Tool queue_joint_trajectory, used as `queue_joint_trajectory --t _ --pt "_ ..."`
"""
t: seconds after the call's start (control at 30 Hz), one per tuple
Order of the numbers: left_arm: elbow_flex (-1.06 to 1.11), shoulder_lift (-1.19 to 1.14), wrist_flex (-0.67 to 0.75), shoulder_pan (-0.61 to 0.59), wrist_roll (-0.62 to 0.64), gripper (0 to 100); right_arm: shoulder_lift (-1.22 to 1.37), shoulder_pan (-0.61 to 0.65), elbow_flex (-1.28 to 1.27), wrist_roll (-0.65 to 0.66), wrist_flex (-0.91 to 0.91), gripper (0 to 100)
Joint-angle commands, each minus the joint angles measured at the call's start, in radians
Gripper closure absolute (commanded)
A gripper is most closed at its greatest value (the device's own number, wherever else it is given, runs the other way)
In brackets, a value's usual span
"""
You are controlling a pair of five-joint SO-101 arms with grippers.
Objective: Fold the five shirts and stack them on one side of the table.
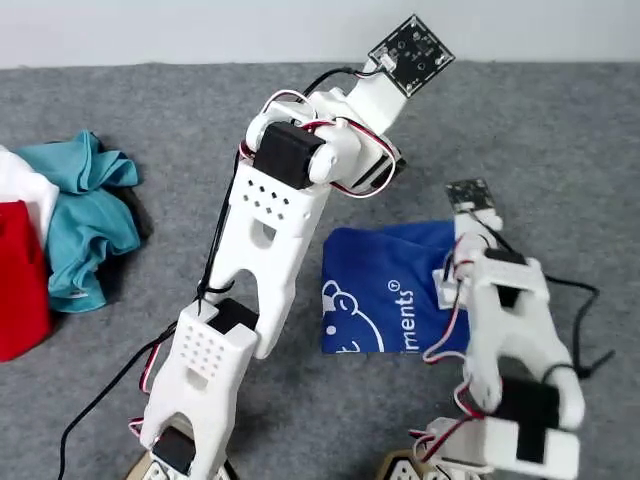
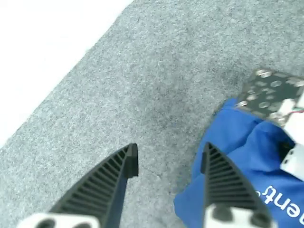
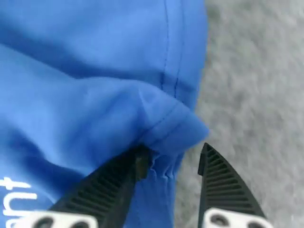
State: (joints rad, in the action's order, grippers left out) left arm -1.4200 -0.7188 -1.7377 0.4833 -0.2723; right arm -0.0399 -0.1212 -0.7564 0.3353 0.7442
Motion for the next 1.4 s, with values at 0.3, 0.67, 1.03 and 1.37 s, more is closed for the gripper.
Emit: queue_joint_trajectory --t 0.3,0.67,1.03,1.37 --pt "-0.035 0.063 -0.015 -0.009 0.008 79 0.071 0.108 0.035 0.252 0.067 99.1" --pt "-0.035 0.063 -0.015 -0.009 0.008 79 -0.015 0.068 0.046 0.245 0.090 98.8" --pt "-0.035 0.063 -0.015 -0.009 0.008 79 -0.015 -0.010 0.066 0.155 0.071 98.8" --pt "-0.035 0.061 -0.015 -0.009 0.008 79 -0.015 0.002 0.167 0.061 0.323 73.8"
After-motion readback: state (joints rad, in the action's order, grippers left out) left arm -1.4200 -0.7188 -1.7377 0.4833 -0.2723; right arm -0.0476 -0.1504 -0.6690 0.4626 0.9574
